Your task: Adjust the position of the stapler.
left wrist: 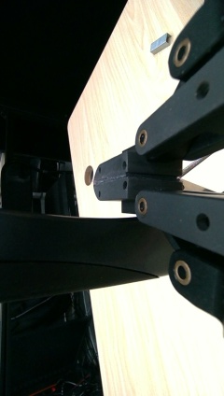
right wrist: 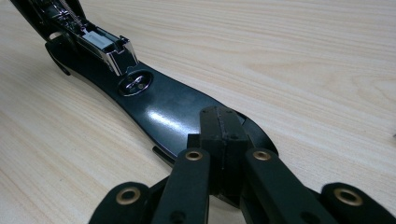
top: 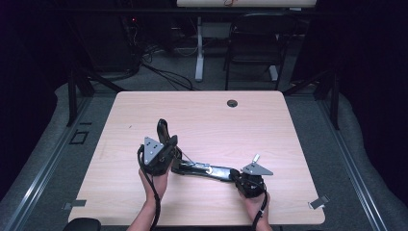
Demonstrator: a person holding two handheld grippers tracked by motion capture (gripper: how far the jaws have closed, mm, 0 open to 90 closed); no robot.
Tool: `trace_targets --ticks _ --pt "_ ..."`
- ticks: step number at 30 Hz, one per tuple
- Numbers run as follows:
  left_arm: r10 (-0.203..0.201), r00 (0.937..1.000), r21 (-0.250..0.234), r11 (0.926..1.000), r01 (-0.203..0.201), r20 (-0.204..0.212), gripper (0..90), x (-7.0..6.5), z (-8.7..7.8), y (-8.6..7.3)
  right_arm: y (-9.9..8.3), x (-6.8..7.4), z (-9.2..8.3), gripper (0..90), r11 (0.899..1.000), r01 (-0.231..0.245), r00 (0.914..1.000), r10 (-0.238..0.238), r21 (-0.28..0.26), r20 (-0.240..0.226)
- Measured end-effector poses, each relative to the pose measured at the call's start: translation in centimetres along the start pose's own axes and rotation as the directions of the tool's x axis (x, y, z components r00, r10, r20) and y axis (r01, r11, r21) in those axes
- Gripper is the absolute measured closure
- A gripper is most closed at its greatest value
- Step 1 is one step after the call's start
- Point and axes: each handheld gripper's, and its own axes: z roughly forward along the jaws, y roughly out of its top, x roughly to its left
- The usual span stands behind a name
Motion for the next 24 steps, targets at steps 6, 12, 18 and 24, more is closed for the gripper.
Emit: trace_targets --ticks 6,12,18,24 --pt "-0.01 0.9998 -0.006 0.9999 0.01 -0.017 90.0 0.6 -0.2 0.0 0.0 0.1 0.0 90.0 1.0 0.005 1.0 -0.005 -0.007 0.005" --pt "-0.009 0.9993 -0.006 0.9999 0.009 -0.036 90.0 1.2 -0.5 -0.1 0.0 0.1 0.0 90.0 1.0 0.008 0.9999 -0.008 -0.007 0.008" --pt "-0.054 0.9937 -0.004 0.9985 0.054 -0.098 90.0 3.1 -1.1 -0.4 0.0 0.1 0.0 90.0 1.0 0.009 0.9999 -0.009 -0.007 0.007" --pt "-0.029 0.9938 0.019 0.9993 0.031 -0.107 90.0 4.0 -1.2 -0.8 0.0 0.1 0.1 90.0 1.0 0.011 0.9999 -0.011 -0.007 0.006"
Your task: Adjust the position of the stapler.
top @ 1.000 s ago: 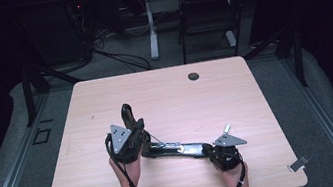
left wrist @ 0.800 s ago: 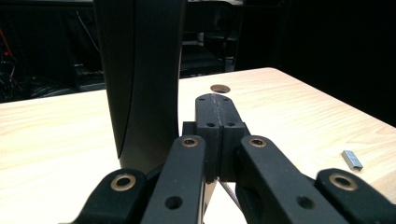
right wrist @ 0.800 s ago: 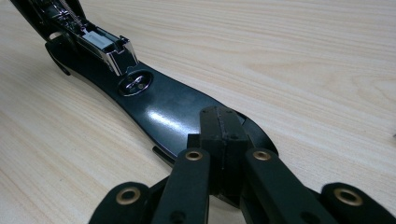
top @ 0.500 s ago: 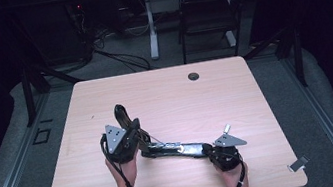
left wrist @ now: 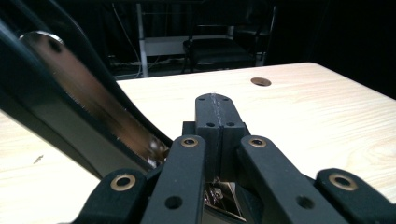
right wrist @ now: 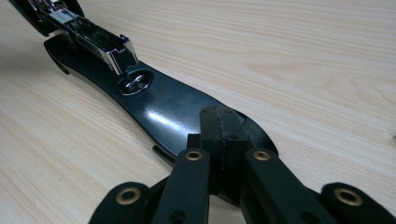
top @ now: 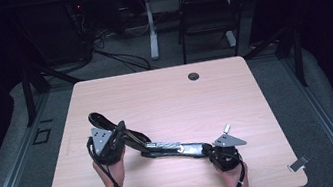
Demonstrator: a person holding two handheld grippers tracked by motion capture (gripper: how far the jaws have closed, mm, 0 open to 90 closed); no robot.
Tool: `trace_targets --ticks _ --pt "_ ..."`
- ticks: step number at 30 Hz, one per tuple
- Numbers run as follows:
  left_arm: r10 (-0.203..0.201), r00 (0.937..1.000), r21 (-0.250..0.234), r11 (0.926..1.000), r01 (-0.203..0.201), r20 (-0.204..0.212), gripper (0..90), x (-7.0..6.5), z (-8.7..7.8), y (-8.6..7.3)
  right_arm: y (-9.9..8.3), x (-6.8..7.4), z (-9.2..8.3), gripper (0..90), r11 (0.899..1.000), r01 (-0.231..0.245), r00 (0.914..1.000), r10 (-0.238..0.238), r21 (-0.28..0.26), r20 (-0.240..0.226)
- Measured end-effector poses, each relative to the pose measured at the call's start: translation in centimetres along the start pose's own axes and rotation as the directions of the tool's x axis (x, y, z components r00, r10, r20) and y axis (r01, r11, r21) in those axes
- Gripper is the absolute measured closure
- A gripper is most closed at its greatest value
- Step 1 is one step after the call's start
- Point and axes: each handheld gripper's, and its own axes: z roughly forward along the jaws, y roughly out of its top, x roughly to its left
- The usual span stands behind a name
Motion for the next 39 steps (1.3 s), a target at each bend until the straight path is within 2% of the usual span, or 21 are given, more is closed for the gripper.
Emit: trace_targets --ticks 2,9,16,20,24,28,30,33,35,37,39 --pt "-0.03 0.9994 -0.006 0.9995 0.03 0.019 90.0 0.3 0.0 -0.1 0.0 0.0 0.0 90.0 1.0 -0.002 1.0 0.002 -0.002 -0.001" --pt "-0.024 0.9996 0.012 0.9996 0.024 0.013 90.0 0.2 0.0 0.2 0.0 -0.1 0.0 90.0 1.0 -0.002 1.0 0.002 0.008 -0.003" --pt "-0.013 0.9985 0.093 0.9956 0.008 0.052 90.0 0.8 -0.2 1.5 0.1 -0.2 0.0 90.0 1.0 -0.017 0.9998 0.017 0.007 -0.009" --pt "-0.019 0.9969 0.14 0.9901 0.009 0.076 89.8 1.1 -0.7 2.6 0.1 -0.3 -0.1 90.0 0.999 -0.033 0.9994 0.033 0.011 0.003" --pt "-0.015 0.9932 0.195 0.9807 -0.008 0.115 80.5 1.1 -1.5 3.8 0.3 -0.5 -0.1 90.0 0.998 -0.061 0.9981 0.061 0.028 -0.009" --pt "0.0 0.9923 0.245 0.969 -0.03 0.124 68.9 1.2 -2.3 4.4 1.4 -0.3 0.4 90.0 0.997 -0.026 0.9996 0.025 0.073 0.015" --pt "-0.012 0.9935 0.274 0.9616 -0.019 0.114 63.2 1.6 -2.8 4.4 2.1 -0.4 0.5 90.0 0.993 -0.016 0.9998 0.014 0.113 0.017" --pt "0.04 0.9919 0.309 0.9481 -0.076 0.121 56.2 1.9 -3.6 4.4 3.4 -0.5 0.1 84.8 0.982 0.018 0.9997 -0.021 0.19 0.013" --pt "0.067 0.9892 0.326 0.9392 -0.106 0.131 53.2 2.2 -4.1 4.2 4.5 -0.8 -0.5 83.2 0.974 0.006 0.9999 -0.009 0.227 0.01" --pt "0.064 0.9874 0.336 0.9353 -0.11 0.145 50.0 2.5 -4.4 3.9 5.3 -1.2 -0.8 81.0 0.965 0.007 1.0 -0.008 0.263 0.005" --pt "0.061 0.9856 0.346 0.9314 -0.113 0.158 47.4 3.0 -4.6 3.5 5.8 -1.3 -1.1 78.9 0.961 0.019 0.9998 -0.02 0.277 0.003"
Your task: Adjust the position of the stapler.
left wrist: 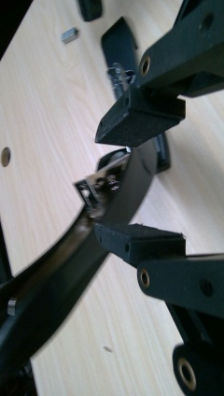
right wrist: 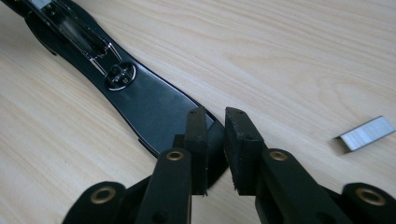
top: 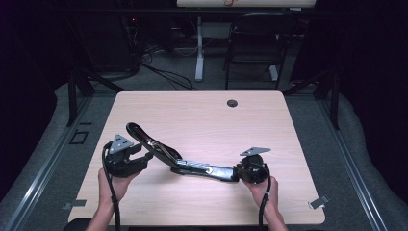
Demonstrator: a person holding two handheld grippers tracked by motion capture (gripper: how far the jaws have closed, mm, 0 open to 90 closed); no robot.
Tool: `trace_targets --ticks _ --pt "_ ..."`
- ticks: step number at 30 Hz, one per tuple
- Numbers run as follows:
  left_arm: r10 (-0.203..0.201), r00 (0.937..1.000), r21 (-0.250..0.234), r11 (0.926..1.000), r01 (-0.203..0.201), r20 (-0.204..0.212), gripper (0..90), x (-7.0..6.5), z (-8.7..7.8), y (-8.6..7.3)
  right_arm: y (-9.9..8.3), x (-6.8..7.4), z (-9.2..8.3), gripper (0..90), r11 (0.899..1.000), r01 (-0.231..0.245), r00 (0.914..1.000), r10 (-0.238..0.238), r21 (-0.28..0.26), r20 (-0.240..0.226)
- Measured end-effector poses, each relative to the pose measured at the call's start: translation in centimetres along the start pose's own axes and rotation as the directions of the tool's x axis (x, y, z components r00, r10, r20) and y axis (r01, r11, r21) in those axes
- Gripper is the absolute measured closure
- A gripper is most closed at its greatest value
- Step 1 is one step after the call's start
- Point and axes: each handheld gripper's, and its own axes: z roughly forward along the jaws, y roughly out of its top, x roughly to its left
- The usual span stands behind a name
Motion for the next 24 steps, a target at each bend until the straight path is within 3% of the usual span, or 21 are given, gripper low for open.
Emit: trace_targets --ticks 3,6,7,9,11,13,15,17,21,24 --pt "0.006 0.9998 0.023 0.9997 -0.007 0.019 41.9 0.5 -0.2 -0.7 1.0 -0.5 -0.6 75.0 0.999 0.006 0.9997 -0.005 0.045 -0.023" --pt "0.032 0.9993 0.042 0.9986 -0.032 0.021 38.4 0.9 -0.5 -1.5 2.1 -0.7 -0.9 71.3 0.994 0.062 0.9974 -0.059 0.092 -0.041" --pt "0.023 0.9994 0.045 0.9987 -0.024 0.027 37.2 1.1 -0.6 -1.8 2.6 -0.9 -1.0 67.9 0.99 0.088 0.9956 -0.084 0.111 -0.042" --pt "0.006 0.9996 0.053 0.9986 -0.007 0.029 34.7 1.5 -0.6 -2.0 3.1 -1.5 -1.1 60.9 0.985 0.111 0.9937 -0.108 0.129 -0.031" --pt "-0.001 0.999 0.061 0.9981 -0.002 0.044 32.1 1.8 -0.6 -1.9 3.3 -2.9 -1.3 53.9 0.985 0.103 0.994 -0.107 0.14 0.02" --pt "0.003 0.9987 0.086 0.9963 -0.007 0.052 28.9 1.8 -0.2 -1.8 2.8 -4.5 -1.2 46.3 0.993 0.047 0.9985 -0.05 0.107 0.024" --pt "0.001 0.9982 0.102 0.9948 -0.007 0.059 25.7 1.8 0.2 -2.0 2.8 -5.6 -1.3 39.9 0.991 0.036 0.9977 -0.043 0.131 0.052" --pt "-0.003 0.9976 0.132 0.9913 -0.006 0.069 21.3 1.9 0.7 -2.2 2.9 -6.7 -1.8 29.8 0.994 -0.009 0.9974 0.001 0.105 0.072" --pt "-0.026 0.9963 0.167 0.9859 0.012 0.081 15.5 2.2 1.5 -2.5 2.9 -8.3 -1.9 20.9 0.993 -0.056 0.994 0.047 0.099 0.098" --pt "-0.04 0.9965 0.178 0.9837 0.026 0.074 13.6 2.7 2.1 -2.5 2.8 -9.0 -1.5 19.6 0.989 -0.088 0.9916 0.076 0.115 0.105"
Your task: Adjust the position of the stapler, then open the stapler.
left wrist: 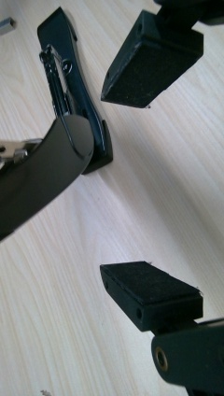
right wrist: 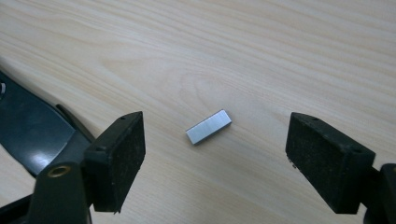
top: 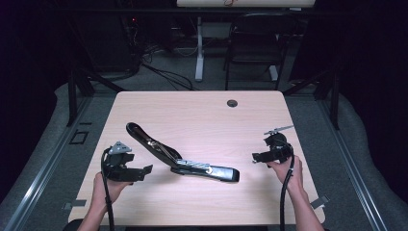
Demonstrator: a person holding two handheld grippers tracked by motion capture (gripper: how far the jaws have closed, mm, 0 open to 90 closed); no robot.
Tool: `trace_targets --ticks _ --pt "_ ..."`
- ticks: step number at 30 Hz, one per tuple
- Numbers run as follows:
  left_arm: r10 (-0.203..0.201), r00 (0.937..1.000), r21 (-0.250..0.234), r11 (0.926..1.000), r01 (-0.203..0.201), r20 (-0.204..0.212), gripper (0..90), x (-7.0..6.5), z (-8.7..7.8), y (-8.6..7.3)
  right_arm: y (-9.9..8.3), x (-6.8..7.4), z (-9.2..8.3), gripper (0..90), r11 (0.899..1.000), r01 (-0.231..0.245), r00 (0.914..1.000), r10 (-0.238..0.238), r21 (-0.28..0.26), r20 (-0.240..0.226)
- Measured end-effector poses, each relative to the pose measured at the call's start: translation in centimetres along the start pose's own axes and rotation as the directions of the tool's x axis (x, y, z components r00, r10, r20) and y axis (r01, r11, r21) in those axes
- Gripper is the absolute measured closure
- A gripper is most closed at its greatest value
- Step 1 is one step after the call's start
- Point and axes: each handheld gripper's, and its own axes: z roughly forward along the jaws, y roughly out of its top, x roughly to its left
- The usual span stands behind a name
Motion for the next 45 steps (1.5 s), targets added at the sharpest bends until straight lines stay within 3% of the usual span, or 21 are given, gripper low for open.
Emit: trace_targets --ticks 3,6,8,12,15,21,26,32,37,45 --pt "-0.021 0.9991 0.0 0.9998 0.021 -0.037 6.7 0.8 0.1 -0.1 0.1 -0.4 0.5 22.7 0.999 -0.028 0.9995 0.028 0.021 0.018" --pt "-0.055 0.9976 -0.023 0.9983 0.054 -0.042 4.8 1.3 -0.6 -0.3 0.1 -0.6 0.9 25.5 0.998 -0.052 0.9985 0.051 0.037 0.021" --pt "-0.056 0.997 -0.037 0.9978 0.054 -0.053 4.7 1.4 -1.1 -0.5 0.1 -0.6 1.2 26.2 0.997 -0.065 0.9978 0.065 0.041 0.015" --pt "-0.064 0.9954 -0.046 0.9971 0.061 -0.072 4.5 1.4 -1.3 -0.7 0.2 -0.6 1.8 27.6 0.996 -0.057 0.9983 0.056 0.067 0.016" --pt "-0.068 0.9949 -0.039 0.9971 0.065 -0.075 2.9 1.4 -1.1 -0.7 0.4 -0.5 2.1 31.5 0.996 -0.039 0.9984 0.036 0.076 0.044" --pt "-0.055 0.9961 -0.019 0.9984 0.054 -0.07 1.8 1.2 -0.7 -0.5 0.7 -0.7 3.2 33.4 0.995 -0.038 0.9964 0.031 0.093 0.079" --pt "-0.038 0.9966 0.006 0.9993 0.038 -0.073 3.0 0.9 -0.3 -0.5 1.1 -0.2 3.6 35.6 0.996 -0.02 0.997 0.013 0.087 0.076" --pt "-0.037 0.9969 -0.009 0.9993 0.036 -0.07 2.3 0.7 -0.5 -0.5 1.6 0.0 4.4 41.0 0.995 -0.001 0.9953 -0.009 0.101 0.096" --pt "-0.031 0.9972 0.005 0.9995 0.032 -0.068 2.3 0.6 -0.2 -0.4 1.5 -0.2 4.6 44.9 0.995 -0.01 0.9986 0.004 0.101 0.054" --pt "-0.012 0.9968 0.011 0.9999 0.013 -0.079 3.1 0.6 -0.7 -0.6 1.4 0.1 4.7 51.3 0.993 -0.016 0.997 0.007 0.117 0.078"
